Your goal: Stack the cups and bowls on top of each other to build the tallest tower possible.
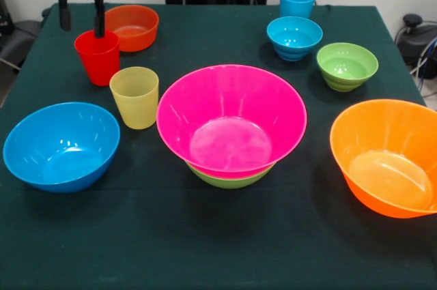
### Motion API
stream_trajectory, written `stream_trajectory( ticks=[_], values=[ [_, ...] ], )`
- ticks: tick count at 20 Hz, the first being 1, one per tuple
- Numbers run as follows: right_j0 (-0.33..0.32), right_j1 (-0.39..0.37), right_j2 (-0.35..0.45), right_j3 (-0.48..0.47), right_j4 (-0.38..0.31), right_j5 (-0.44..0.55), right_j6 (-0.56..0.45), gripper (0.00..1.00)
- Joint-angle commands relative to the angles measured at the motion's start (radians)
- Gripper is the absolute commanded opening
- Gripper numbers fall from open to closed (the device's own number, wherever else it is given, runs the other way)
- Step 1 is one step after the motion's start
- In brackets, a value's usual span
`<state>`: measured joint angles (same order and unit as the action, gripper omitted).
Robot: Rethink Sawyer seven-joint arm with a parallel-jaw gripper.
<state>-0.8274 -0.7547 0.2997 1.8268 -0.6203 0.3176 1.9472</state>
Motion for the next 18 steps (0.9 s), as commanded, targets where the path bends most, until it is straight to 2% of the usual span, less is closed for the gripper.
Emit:
stream_trajectory(
  ticks=[1,9,18],
  values=[
    [0.001,0.083,0.095,0.007,-0.083,0.017,-0.133,1.00],
    [-0.020,0.106,0.138,0.022,-0.064,0.031,-0.132,1.00],
    [-0.016,0.089,0.145,0.002,-0.069,0.078,-0.154,1.00]
  ],
)
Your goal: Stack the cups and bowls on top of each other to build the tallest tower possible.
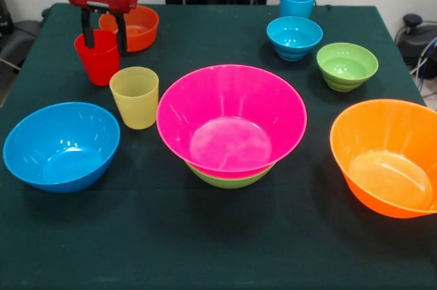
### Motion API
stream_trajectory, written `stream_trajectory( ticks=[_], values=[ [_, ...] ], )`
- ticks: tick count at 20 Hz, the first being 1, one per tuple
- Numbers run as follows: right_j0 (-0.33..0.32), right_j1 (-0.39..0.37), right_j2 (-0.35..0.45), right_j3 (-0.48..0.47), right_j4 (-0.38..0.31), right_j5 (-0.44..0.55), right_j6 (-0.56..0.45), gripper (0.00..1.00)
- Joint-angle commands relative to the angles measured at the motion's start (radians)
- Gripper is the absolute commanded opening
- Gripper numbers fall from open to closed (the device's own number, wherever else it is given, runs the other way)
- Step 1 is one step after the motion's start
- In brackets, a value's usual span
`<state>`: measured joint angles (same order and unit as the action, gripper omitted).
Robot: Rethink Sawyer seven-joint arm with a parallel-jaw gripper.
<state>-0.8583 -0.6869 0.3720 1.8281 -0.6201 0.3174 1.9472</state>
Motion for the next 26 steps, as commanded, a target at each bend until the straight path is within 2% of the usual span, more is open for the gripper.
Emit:
stream_trajectory(
  ticks=[1,7,10,17,26],
  values=[
    [0.016,0.021,0.073,-0.005,-0.072,0.081,-0.156,1.00],
    [0.015,0.030,0.074,-0.022,-0.091,0.074,-0.161,1.00],
    [0.029,0.028,0.052,-0.017,-0.097,0.061,-0.133,1.00],
    [0.057,0.034,-0.014,-0.001,-0.072,0.065,-0.033,1.00],
    [0.031,0.062,-0.023,0.014,-0.043,0.095,-0.031,1.00]
  ],
)
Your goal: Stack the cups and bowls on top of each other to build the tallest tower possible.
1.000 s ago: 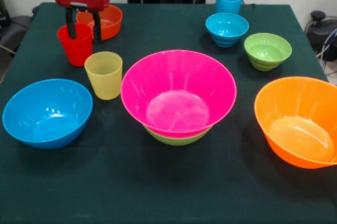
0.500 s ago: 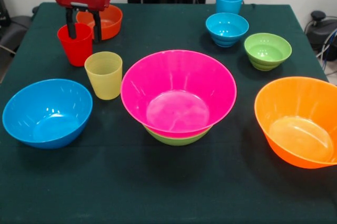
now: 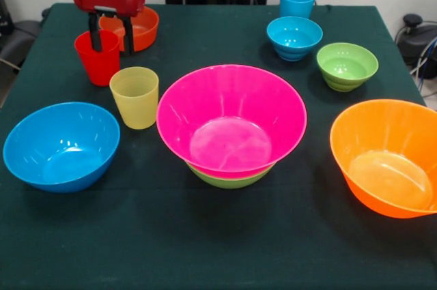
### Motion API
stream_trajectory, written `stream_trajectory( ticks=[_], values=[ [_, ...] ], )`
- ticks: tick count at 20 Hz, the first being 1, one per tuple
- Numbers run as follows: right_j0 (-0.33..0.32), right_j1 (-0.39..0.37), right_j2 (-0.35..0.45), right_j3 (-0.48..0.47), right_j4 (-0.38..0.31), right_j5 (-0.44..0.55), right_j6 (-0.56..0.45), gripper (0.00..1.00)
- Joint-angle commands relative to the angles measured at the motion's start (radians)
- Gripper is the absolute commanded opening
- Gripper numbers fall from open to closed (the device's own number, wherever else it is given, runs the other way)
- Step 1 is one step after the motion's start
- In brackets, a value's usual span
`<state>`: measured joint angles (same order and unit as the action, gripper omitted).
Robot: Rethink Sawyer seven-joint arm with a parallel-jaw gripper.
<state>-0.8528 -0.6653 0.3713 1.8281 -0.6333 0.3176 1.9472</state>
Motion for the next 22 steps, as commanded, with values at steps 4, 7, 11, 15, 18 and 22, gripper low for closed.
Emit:
stream_trajectory(
  ticks=[4,7,11,15,18,22],
  values=[
    [0.055,0.026,-0.074,0.018,-0.051,0.063,0.010,1.00],
    [0.056,0.029,-0.096,0.030,-0.058,0.040,0.023,1.00],
    [0.108,0.034,-0.168,0.024,-0.074,0.004,0.074,1.00],
    [0.145,0.050,-0.234,0.010,-0.078,-0.054,0.104,1.00],
    [0.110,0.066,-0.202,0.038,-0.049,-0.052,0.061,1.00],
    [0.099,0.088,-0.180,0.056,-0.037,-0.075,0.051,1.00]
  ],
)
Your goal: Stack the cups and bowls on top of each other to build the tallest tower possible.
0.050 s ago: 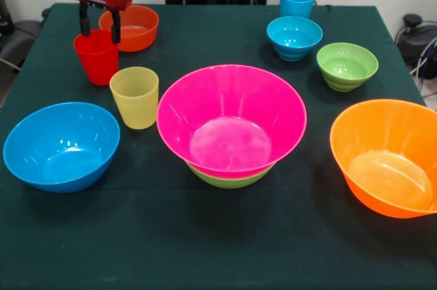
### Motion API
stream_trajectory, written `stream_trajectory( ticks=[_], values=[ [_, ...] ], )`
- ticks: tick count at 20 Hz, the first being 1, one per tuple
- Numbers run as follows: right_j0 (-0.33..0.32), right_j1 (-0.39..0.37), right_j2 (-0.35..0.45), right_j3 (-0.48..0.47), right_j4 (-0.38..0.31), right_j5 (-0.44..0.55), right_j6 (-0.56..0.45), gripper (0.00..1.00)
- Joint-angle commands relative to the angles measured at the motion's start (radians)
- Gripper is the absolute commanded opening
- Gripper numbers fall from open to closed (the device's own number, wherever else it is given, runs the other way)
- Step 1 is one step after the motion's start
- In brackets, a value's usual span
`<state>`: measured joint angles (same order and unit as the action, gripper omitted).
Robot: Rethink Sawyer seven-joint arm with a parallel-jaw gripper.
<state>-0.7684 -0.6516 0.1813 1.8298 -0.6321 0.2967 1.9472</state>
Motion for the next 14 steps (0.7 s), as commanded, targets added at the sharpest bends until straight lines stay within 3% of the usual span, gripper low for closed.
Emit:
stream_trajectory(
  ticks=[1,14],
  values=[
    [0.013,0.079,0.016,0.059,-0.035,-0.059,0.051,1.00],
    [-0.056,0.087,0.109,0.075,-0.051,-0.053,-0.035,1.00]
  ],
)
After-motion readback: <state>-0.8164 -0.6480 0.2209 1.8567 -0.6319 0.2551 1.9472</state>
